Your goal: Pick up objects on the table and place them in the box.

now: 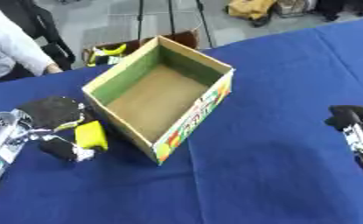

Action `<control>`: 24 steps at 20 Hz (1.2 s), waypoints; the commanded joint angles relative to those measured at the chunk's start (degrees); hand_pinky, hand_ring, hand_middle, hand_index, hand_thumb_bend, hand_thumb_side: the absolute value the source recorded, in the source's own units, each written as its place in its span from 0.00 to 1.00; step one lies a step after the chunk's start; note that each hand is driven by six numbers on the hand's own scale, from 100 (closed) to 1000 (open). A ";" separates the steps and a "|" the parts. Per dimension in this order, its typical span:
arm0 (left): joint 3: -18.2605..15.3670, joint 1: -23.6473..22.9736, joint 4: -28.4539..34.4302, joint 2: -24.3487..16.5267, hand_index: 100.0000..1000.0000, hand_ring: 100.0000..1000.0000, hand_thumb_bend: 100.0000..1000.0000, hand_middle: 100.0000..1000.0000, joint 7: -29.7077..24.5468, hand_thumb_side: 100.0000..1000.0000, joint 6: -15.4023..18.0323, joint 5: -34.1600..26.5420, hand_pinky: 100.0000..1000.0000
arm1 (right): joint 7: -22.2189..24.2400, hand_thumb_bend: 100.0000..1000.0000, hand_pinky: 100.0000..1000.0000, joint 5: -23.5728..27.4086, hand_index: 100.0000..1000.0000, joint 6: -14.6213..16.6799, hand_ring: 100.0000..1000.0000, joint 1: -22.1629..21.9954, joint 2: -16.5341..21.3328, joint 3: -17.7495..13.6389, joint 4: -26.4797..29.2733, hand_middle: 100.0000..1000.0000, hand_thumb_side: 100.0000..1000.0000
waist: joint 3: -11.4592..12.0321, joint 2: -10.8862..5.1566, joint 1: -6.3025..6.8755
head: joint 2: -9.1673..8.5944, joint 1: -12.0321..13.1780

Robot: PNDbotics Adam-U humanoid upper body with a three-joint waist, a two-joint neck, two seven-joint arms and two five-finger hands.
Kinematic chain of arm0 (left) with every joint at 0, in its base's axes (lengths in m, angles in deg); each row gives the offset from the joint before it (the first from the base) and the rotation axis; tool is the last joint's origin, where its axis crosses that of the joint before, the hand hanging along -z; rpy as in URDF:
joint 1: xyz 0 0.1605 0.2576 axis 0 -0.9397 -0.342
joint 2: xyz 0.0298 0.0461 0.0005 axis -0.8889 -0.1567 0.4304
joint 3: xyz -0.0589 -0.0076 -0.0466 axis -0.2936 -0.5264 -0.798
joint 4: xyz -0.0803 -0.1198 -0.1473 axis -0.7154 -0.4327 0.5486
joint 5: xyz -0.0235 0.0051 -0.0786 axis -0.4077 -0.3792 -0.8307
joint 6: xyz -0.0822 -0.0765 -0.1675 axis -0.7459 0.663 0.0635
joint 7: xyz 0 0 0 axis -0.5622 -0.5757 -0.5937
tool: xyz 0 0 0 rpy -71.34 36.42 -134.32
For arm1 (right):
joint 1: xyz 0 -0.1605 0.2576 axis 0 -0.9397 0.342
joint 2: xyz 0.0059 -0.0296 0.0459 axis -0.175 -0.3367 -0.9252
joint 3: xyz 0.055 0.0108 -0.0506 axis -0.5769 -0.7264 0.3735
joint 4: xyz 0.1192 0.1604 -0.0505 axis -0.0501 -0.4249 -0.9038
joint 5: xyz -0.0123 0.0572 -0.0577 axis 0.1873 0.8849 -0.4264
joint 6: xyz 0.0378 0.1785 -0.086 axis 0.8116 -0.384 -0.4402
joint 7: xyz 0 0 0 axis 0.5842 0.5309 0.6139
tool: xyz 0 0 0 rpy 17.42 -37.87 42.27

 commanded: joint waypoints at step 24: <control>-5.84 1.04 4.85 -3.21 0.59 0.38 0.00 0.46 -7.38 0.86 -5.57 -9.21 0.03 | -0.47 0.00 0.81 0.09 0.73 -0.25 0.86 0.10 0.23 -0.54 0.72 0.54 0.66 | 0.09 -1.80 -0.50 | -1.13 -0.70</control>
